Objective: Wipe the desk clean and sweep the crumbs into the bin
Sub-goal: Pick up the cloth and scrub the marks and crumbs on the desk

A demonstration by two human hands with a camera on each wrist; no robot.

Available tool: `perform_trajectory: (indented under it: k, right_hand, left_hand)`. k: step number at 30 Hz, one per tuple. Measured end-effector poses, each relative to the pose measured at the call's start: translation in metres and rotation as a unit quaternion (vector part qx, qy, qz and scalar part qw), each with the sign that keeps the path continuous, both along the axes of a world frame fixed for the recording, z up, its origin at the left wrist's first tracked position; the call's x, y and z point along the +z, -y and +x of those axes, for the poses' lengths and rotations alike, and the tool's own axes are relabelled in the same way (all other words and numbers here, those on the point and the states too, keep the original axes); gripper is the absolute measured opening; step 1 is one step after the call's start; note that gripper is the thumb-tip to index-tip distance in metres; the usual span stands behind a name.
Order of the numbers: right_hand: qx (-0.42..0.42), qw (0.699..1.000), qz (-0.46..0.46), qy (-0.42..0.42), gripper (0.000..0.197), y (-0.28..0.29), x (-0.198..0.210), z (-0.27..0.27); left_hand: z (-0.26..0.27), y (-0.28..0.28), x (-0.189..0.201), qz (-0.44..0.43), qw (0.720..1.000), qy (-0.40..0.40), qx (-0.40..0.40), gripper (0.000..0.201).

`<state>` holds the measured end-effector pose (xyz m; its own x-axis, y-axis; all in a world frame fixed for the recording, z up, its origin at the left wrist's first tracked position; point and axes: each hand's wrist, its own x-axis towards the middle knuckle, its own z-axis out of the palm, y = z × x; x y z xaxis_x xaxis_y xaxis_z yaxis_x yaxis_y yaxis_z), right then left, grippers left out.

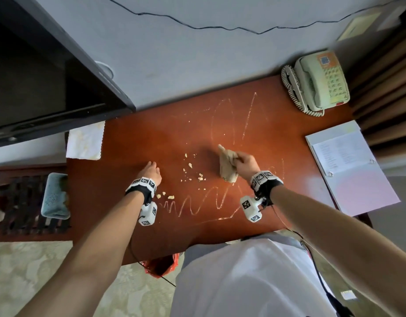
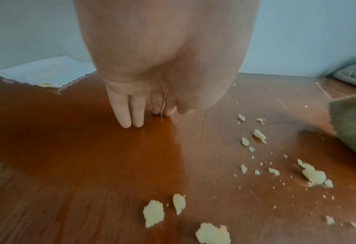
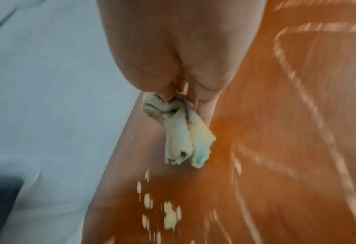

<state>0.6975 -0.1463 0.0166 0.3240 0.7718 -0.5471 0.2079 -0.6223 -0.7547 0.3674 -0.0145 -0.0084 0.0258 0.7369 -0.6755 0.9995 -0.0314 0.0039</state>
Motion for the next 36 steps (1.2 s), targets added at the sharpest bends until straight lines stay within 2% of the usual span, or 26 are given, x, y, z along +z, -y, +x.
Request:
perform_trajectory:
  k: [3, 5, 8, 12, 15, 18, 20, 23, 27, 32, 36]
  right_hand:
    - [-0.097, 0.995, 0.0, -0.028, 0.029, -0.011, 0.011, 0.067]
    - [-0.116, 0.992, 0.014, 0.041, 0.031, -0.02, 0.014, 0.108]
    - [-0.115, 0.98, 0.0, 0.164, 0.033, -0.032, 0.013, 0.151]
    - [-0.079, 0.958, -0.041, 0.272, 0.039, -0.058, -0.01, 0.171]
    - [0.022, 0.936, -0.118, 0.33, 0.036, -0.075, -0.034, 0.15]
    - [0.081, 0.908, -0.105, 0.398, 0.032, -0.082, -0.05, 0.124]
    - [0.09, 0.898, -0.078, 0.423, 0.035, -0.085, -0.056, 0.114]
    - [0.12, 0.894, -0.039, 0.43, 0.04, -0.097, -0.054, 0.094]
    - [0.222, 0.874, -0.027, 0.431, 0.051, -0.118, -0.053, 0.054]
    - [0.343, 0.844, -0.008, 0.413, 0.059, -0.124, -0.045, -0.024]
    - [0.389, 0.849, 0.022, 0.358, 0.052, -0.109, -0.036, -0.084]
  left_hand:
    - [0.001, -0.008, 0.005, 0.036, 0.999, 0.022, 0.006, 0.049]
    - [0.001, -0.011, 0.006, 0.06, 0.998, 0.028, 0.004, 0.052]
    - [0.002, -0.014, 0.003, 0.04, 0.999, 0.026, -0.001, 0.057]
    - [-0.002, -0.013, -0.007, -0.002, 1.0, 0.013, -0.02, 0.061]
    - [-0.005, -0.012, -0.01, -0.003, 0.999, 0.0, -0.04, 0.063]
    - [-0.006, -0.017, -0.007, -0.017, 0.998, -0.016, -0.056, 0.062]
    - [-0.007, -0.018, -0.004, -0.022, 0.997, -0.019, -0.066, 0.062]
    - [-0.01, -0.018, -0.001, -0.021, 0.997, -0.016, -0.077, 0.063]
    - [-0.009, -0.017, 0.005, -0.024, 0.996, -0.013, -0.08, 0.064]
    - [-0.008, -0.018, 0.009, -0.034, 0.996, -0.011, -0.078, 0.064]
    - [-0.009, -0.023, 0.011, -0.062, 0.994, -0.024, -0.084, 0.062]
